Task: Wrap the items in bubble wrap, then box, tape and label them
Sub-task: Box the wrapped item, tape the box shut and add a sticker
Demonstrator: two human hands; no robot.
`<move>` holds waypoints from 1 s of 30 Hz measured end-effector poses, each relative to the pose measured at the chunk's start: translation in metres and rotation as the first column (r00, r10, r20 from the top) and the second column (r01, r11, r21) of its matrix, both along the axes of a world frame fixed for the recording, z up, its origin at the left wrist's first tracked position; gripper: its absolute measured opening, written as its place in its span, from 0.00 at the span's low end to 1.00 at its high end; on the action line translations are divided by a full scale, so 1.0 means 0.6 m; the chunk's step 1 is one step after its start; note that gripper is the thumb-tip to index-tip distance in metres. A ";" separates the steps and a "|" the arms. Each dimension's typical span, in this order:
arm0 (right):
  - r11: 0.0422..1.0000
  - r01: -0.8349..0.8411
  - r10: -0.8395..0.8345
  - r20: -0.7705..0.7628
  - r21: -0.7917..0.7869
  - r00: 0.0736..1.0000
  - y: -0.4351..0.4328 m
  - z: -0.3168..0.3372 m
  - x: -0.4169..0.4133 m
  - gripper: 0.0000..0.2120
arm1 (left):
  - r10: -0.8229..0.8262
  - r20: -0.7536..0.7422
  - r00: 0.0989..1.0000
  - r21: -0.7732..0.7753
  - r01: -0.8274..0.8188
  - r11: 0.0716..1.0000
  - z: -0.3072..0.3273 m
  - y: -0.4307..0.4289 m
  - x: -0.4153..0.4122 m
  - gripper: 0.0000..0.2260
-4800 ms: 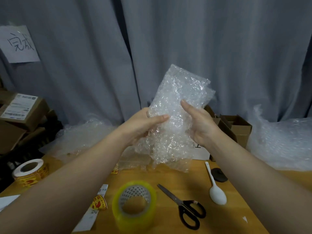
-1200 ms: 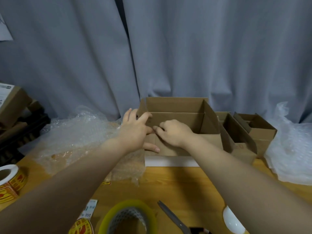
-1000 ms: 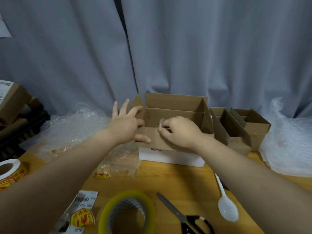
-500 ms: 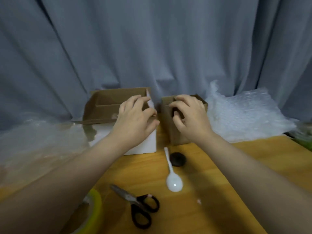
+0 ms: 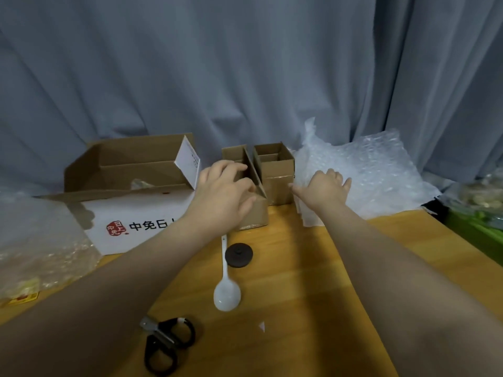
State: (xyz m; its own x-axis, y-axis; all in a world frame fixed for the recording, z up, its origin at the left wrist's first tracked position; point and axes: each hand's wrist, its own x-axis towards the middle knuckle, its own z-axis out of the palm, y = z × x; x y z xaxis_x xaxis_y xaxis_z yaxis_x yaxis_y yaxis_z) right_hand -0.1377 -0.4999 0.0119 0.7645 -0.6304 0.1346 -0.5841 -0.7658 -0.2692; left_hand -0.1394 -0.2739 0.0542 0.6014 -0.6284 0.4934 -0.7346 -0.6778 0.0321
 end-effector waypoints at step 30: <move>0.201 -0.869 -0.137 0.891 0.453 0.433 0.402 0.236 -0.070 0.11 | -0.854 -0.199 0.480 -0.923 -0.386 -0.002 0.177 0.218 -0.026 0.31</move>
